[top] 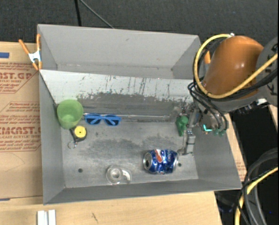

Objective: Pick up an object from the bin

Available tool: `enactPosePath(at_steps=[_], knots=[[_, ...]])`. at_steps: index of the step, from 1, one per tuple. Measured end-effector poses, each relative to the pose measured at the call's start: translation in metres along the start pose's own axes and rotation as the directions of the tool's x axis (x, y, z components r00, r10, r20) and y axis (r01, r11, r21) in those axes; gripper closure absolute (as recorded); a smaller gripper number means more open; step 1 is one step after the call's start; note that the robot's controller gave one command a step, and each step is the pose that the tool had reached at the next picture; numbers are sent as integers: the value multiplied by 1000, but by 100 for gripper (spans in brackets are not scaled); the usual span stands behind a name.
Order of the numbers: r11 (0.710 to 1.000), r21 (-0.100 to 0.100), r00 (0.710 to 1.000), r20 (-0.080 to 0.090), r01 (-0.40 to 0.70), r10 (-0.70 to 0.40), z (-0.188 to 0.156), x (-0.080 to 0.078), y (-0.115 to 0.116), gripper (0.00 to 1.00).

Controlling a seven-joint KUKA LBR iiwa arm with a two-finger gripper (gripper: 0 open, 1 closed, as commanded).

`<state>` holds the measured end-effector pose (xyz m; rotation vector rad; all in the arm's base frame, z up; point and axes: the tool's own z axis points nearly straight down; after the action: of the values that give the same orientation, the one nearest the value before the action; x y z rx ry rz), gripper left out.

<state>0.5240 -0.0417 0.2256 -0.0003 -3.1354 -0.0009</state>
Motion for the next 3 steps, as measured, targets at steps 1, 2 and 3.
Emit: enactPosePath(at_steps=[1,2,3], knots=[[982,0,982,0,190,-190,153,27,-6,0],[982,2,982,5,190,-190,150,26,-6,100],[983,4,983,15,185,-185,30,23,10,100]])
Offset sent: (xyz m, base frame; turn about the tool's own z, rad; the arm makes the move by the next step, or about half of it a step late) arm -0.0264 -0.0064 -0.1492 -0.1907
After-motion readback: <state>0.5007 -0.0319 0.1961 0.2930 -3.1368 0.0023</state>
